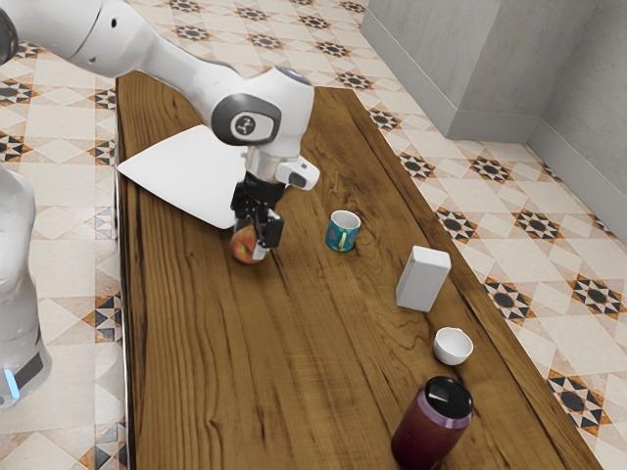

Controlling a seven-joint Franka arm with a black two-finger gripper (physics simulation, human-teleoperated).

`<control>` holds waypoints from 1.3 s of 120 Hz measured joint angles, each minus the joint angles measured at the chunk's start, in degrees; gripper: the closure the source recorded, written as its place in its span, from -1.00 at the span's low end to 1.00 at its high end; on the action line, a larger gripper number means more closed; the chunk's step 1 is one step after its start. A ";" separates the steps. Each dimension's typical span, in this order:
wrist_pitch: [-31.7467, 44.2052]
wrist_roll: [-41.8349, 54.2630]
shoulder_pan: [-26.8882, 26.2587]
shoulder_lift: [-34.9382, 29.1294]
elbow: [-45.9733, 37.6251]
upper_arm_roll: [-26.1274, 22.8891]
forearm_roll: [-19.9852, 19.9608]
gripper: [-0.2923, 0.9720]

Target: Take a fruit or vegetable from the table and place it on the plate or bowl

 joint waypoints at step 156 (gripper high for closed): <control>-16.24 0.70 31.26 -3.57 6.43 0.27 5.82 0.07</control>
